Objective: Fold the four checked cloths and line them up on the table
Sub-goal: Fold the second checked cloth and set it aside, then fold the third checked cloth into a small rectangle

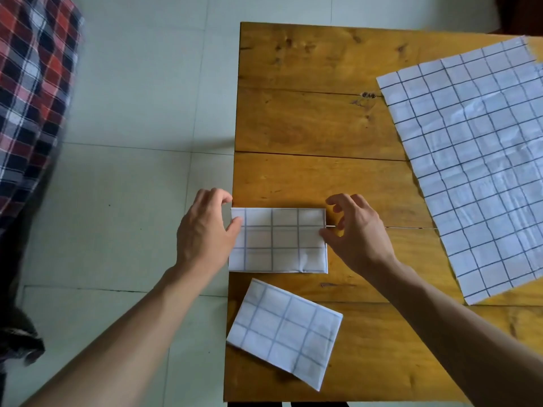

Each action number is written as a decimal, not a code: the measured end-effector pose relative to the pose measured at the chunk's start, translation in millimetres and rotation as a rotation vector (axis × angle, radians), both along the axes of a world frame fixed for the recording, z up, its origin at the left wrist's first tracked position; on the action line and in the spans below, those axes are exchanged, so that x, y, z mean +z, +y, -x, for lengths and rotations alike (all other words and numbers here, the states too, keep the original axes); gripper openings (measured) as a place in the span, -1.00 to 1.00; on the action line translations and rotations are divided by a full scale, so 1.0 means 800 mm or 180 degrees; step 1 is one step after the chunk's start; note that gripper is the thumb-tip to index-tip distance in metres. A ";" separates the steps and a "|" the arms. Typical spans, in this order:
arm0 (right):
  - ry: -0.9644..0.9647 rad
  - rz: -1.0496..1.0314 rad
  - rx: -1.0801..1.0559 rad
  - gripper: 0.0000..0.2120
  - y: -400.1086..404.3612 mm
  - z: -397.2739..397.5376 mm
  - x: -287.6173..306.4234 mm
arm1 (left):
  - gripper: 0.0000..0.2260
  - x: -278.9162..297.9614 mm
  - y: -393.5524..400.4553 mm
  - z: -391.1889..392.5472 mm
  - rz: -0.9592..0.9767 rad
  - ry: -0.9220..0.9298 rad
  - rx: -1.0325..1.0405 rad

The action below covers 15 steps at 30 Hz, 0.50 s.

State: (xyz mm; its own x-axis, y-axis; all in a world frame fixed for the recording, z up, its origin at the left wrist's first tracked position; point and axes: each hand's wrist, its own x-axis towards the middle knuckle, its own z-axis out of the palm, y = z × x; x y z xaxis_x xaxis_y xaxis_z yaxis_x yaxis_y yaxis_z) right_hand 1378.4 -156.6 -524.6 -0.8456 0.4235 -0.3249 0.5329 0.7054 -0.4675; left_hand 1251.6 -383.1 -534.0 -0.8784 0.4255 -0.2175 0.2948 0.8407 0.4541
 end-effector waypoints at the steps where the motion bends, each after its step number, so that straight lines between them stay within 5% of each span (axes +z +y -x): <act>1: 0.0031 -0.0001 0.0029 -0.50 0.002 0.001 0.004 | -0.71 0.004 0.003 0.001 -0.0004 0.0033 0.0011; 9: 0.0251 -0.0050 0.0261 -0.64 0.010 0.006 0.084 | -0.78 0.097 0.021 -0.003 -0.0080 0.0046 -0.0495; 15: 0.0089 -0.0369 0.0732 -0.58 0.006 -0.012 0.221 | -0.67 0.232 0.039 -0.033 0.0005 0.0057 -0.1018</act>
